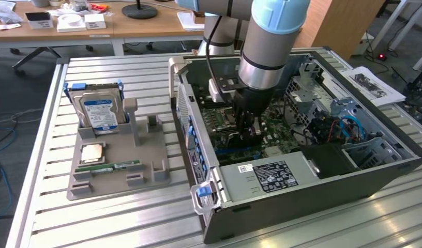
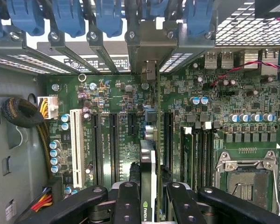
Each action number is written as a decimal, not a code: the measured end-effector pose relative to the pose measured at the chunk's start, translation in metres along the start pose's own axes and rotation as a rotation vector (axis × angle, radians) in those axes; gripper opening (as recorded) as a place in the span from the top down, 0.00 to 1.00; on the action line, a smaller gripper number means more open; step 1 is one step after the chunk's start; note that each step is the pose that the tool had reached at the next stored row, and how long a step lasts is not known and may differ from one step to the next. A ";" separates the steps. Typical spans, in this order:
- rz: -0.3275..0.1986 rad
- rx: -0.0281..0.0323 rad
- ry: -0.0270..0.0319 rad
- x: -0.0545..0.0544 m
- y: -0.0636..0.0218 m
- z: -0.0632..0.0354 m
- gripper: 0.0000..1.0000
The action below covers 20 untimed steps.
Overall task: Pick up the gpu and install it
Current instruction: 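Insert the gpu into the slot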
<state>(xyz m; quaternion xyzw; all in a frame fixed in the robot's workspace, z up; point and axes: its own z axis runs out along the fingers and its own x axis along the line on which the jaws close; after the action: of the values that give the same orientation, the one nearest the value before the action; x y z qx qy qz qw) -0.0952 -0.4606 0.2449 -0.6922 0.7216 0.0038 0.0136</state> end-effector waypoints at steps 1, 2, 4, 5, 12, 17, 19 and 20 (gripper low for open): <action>0.000 0.0000 0.0000 0.000 0.0000 0.0000 0.73; 0.000 0.0000 0.0000 0.000 0.0000 0.0000 0.73; 0.000 -0.0001 0.0000 0.000 0.0000 0.0003 0.73; 0.000 0.0000 0.0000 0.000 0.0000 0.0007 0.73; 0.000 -0.0001 0.0000 0.000 0.0001 0.0010 0.73; 0.000 0.0000 0.0000 0.000 0.0001 0.0010 0.73; 0.000 0.0005 -0.0001 0.000 0.0004 0.0010 0.73; 0.000 0.0008 -0.0002 0.000 0.0006 0.0010 0.73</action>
<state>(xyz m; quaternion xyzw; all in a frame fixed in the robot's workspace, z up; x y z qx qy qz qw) -0.0957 -0.4606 0.2439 -0.6922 0.7215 0.0036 0.0140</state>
